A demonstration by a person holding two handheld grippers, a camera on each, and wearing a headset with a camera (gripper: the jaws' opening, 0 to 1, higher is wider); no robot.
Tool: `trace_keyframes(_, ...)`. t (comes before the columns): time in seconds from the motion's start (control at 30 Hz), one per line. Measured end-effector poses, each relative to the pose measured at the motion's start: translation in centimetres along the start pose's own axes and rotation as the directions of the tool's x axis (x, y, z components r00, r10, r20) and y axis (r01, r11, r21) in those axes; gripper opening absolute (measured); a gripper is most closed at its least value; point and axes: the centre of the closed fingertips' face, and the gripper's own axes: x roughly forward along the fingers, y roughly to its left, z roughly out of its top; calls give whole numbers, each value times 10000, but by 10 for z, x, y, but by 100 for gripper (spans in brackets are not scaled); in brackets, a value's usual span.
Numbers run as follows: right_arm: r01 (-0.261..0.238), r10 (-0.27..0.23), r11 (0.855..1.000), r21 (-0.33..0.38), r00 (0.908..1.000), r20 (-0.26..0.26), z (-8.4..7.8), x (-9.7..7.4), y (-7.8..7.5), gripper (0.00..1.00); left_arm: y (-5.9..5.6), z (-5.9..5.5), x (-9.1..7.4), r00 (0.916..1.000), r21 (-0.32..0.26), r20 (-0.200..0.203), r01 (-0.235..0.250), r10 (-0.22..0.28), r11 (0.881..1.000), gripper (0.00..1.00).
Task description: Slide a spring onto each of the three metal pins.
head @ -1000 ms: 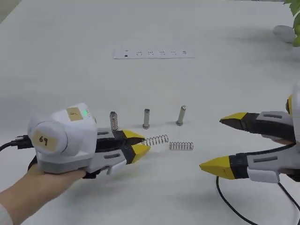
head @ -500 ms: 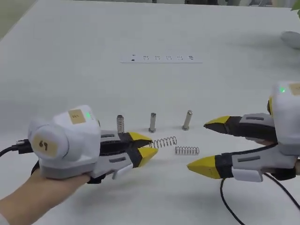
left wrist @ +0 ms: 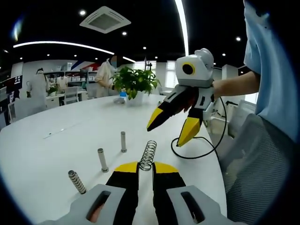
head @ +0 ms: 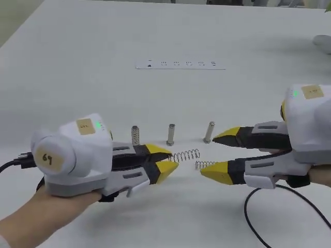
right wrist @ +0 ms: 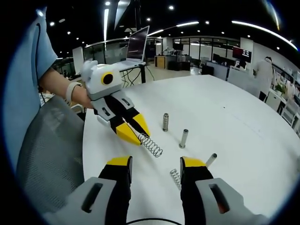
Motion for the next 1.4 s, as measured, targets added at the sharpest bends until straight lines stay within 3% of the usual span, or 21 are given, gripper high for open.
trace_keyframes(0.23, -92, 90, 9998, -160, 9999, -110, -1, 6, 2, 33, -1, 2, -1, 10000, 6, 55, 45, -45, 10000, 3)
trace_keyframes(0.37, -192, 191, 9998, -101, 9998, -27, 1, 8, 3, 23, -2, 3, -2, 10000, 11, 53, 54, -54, 10000, 3)
trace_keyframes(0.6, -241, 241, 9997, -100, 9997, -1, 2, 10, 4, 18, -1, 2, -3, 10000, 21, 36, 38, -38, 10000, 3)
trace_keyframes(1.07, -505, 504, 9987, -31, 9987, -103, 1, 15, 6, 19, -5, 5, -2, 9998, 18, 122, 180, -181, 9998, 3)
trace_keyframes(1.4, -638, 636, 9978, -199, 9979, -117, 5, 16, 7, 14, -7, 5, -3, 9996, 24, 73, 255, -255, 9997, 3)
